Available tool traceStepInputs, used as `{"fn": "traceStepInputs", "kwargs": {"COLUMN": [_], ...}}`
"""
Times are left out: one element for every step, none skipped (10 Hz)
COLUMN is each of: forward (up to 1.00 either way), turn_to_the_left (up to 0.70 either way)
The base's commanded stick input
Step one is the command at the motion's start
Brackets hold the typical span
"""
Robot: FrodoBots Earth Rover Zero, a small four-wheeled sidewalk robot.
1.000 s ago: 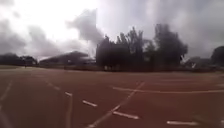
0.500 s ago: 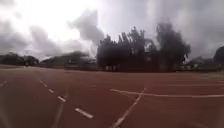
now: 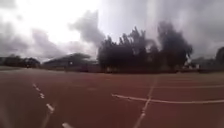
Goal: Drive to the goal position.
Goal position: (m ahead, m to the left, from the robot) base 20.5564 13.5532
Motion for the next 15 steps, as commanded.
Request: {"fn": "traceStepInputs", "kwargs": {"forward": [0.85, 0.85, 0.85, 0.85, 0.85, 0.85, 0.85, 0.85, 0.85, 0.85, 0.85, 0.85, 0.85, 0.85, 0.85], "turn_to_the_left": [0.0, 0.0, 0.0, 0.0, 0.0, 0.0, 0.0, 0.0, 0.0, 0.0, 0.0, 0.0, 0.0, 0.0, 0.0]}}
